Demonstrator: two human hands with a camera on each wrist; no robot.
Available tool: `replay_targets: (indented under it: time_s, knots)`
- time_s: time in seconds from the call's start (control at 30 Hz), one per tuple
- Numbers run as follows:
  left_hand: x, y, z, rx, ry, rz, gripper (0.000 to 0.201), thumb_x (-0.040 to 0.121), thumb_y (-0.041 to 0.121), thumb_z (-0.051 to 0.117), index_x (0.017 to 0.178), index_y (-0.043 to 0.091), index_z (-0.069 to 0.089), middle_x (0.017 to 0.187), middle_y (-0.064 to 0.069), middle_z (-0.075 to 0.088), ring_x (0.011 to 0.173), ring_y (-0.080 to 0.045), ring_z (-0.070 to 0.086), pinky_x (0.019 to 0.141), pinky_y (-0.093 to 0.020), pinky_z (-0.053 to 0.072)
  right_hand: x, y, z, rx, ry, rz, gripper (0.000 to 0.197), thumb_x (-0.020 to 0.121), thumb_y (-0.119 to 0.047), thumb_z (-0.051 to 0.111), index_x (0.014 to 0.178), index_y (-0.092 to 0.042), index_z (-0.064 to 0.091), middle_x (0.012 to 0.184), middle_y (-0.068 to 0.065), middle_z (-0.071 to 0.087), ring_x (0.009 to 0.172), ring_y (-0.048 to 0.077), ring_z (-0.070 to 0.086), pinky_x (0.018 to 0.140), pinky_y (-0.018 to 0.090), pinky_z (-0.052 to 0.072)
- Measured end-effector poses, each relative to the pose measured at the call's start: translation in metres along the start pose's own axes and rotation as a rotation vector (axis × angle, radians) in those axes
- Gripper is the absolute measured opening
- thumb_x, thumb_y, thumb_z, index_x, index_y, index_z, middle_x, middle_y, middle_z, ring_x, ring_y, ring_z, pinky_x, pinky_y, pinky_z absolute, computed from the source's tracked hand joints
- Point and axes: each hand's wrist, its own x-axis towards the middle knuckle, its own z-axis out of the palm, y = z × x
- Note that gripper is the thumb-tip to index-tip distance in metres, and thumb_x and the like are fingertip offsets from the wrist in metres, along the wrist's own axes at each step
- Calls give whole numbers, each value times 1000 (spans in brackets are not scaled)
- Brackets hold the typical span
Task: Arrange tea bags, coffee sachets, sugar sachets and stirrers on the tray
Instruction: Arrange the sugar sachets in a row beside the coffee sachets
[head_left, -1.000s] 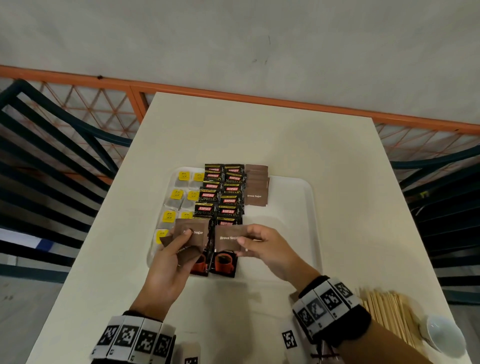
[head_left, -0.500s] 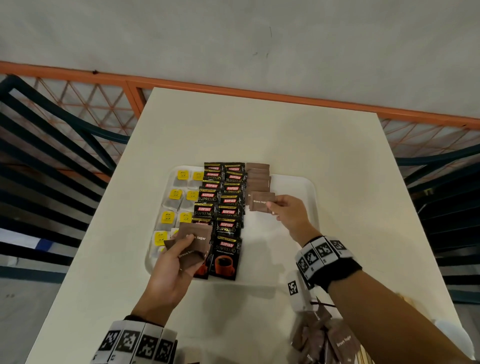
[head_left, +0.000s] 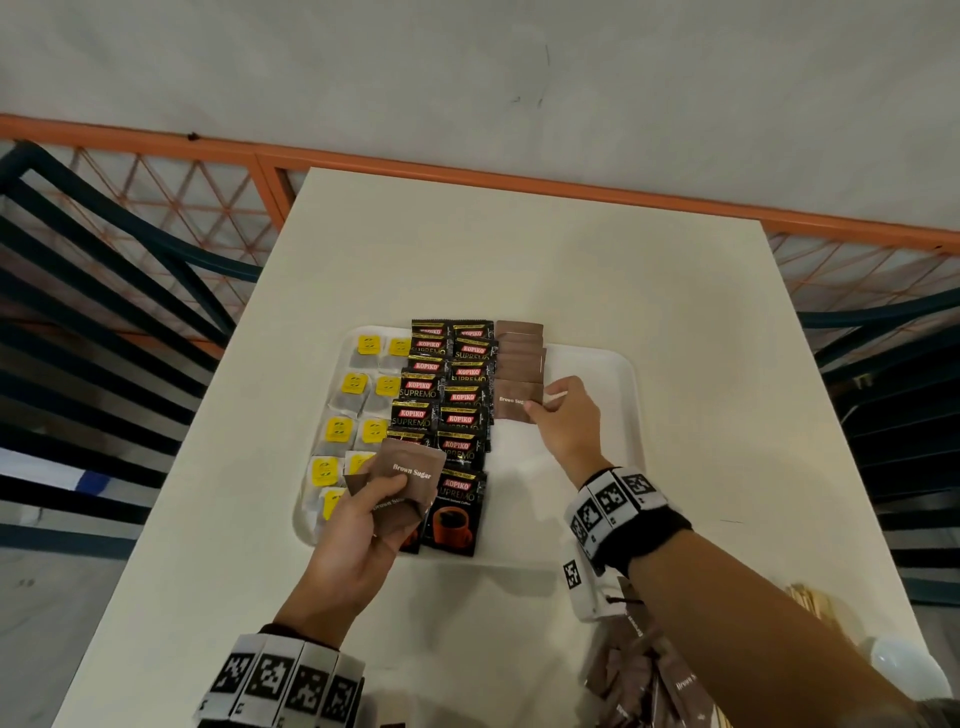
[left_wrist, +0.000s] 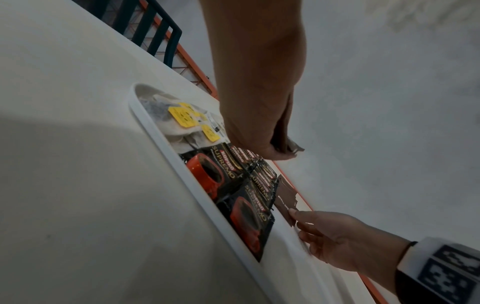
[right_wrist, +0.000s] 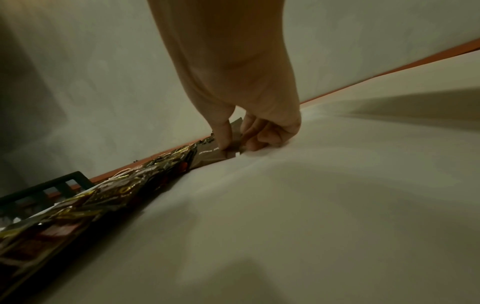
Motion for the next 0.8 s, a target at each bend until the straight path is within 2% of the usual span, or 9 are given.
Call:
replay_targets:
  time_s: [0.1,0.17,0.23,0.3,0.43,0.5,0.67,0.73,0.8]
  knots:
    - [-2,0,4,16,-28,17,23,88,-2,47,102,12,59,88,-7,67,78,-17,65,56,-22,55,-7,-6,1,-31,18,-24,31,81,-19,68,104,-9,51,87,5,53,71,13,49,65,22,39]
    - [-4,0,5,30,-28,27,21,87,-1,49,98,13,60,83,-4,69,77,-14,66,55,-22,55,-19,-14,0,-41,-37,-86,23,84,-23,65,101,-10,55,90,4,57,76,12,52,62,16,38]
    - [-4,-1,6,42,-24,32,20,88,-1,50,93,15,60,79,-2,70,74,-11,67,55,-21,54,-38,-24,-1,-40,-180,-133,19,89,-28,58,99,-11,58,84,-5,58,74,6,52,62,12,37]
    - [-4,-2,7,42,-22,37,20,88,-1,51,93,17,59,78,0,71,72,-9,68,54,-21,54,-60,-31,-1,7,-359,-148,27,94,-36,48,98,-12,59,78,-11,55,70,2,51,68,18,40]
    - [-5,-5,8,57,-33,36,18,88,3,53,97,16,59,81,-1,71,71,-8,70,56,-22,55,-101,-32,7,165,-582,-125,25,93,-38,47,99,-18,60,86,-6,62,82,11,58,79,25,46]
    - [-5,-7,7,62,-35,20,17,88,5,53,99,15,60,85,-4,70,71,-9,70,57,-23,55,-110,-27,11,199,-571,-140,20,90,-30,57,103,-16,61,96,-1,65,91,15,60,81,25,48]
    - [-6,-10,3,65,-70,-24,21,88,0,44,93,11,61,74,-5,71,73,-15,66,68,-29,54,-111,-24,14,247,-446,-77,8,85,-20,64,89,-16,58,86,-2,62,77,9,56,67,14,45]
    - [-6,-10,2,82,-77,-31,23,86,-4,41,91,9,60,73,-7,70,69,-13,66,63,-25,55,-107,-23,14,260,-441,-42,6,86,-18,63,87,-18,58,86,-2,62,78,11,58,70,21,48]
    - [-5,-10,1,89,-77,-36,29,87,-8,38,95,9,60,80,-10,70,69,-14,69,57,-22,56,-103,-24,12,365,-452,16,6,88,-11,59,87,-16,58,83,-1,63,74,9,61,65,18,51]
